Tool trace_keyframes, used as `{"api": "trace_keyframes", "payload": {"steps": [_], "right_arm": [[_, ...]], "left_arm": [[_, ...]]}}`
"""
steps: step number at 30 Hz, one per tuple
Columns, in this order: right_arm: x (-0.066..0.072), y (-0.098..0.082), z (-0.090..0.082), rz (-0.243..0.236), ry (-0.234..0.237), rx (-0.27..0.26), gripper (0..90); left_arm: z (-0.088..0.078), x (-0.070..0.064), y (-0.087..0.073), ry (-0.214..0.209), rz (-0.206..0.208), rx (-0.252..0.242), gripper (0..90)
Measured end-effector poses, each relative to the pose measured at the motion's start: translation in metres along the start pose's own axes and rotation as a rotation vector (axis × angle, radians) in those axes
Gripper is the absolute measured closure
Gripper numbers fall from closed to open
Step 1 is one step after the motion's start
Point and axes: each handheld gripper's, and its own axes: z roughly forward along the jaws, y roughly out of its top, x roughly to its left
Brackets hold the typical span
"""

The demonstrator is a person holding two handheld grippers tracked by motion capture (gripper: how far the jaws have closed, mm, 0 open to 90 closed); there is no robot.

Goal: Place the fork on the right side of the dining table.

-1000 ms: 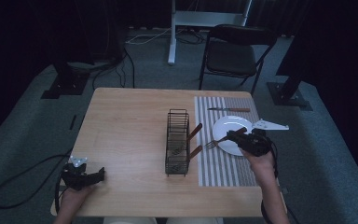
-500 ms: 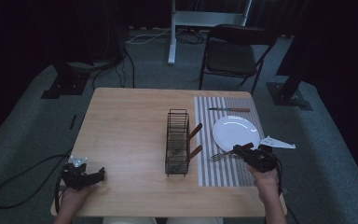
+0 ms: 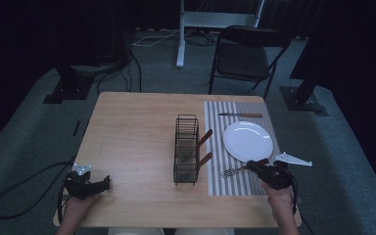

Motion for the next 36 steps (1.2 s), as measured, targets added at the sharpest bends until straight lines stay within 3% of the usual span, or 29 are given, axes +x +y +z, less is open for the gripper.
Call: {"api": "trace_keyframes", "payload": {"steps": [14,20,23,30,36], "right_arm": [[-0.023,-0.017,-0.004,0.132,0.031,-0.046,79.3],[-0.042,-0.033,-0.004,0.233,0.058,-0.078,77.2],[-0.051,-0.038,-0.004,0.268,0.042,-0.076,74.1],[-0.064,-0.045,-0.003,0.3,-0.009,-0.043,65.5],[-0.075,-0.054,0.003,0.328,-0.06,0.036,52.8]], "left_arm": [[0.0,0.0,0.0,0.0,0.0,0.0,0.2],[0.0,0.0,0.0,0.0,0.0,0.0,0.2],[0.0,0.0,0.0,0.0,0.0,0.0,0.2],[0.0,0.0,0.0,0.0,0.0,0.0,0.2],[0.0,0.0,0.0,0.0,0.0,0.0,0.2]]}}
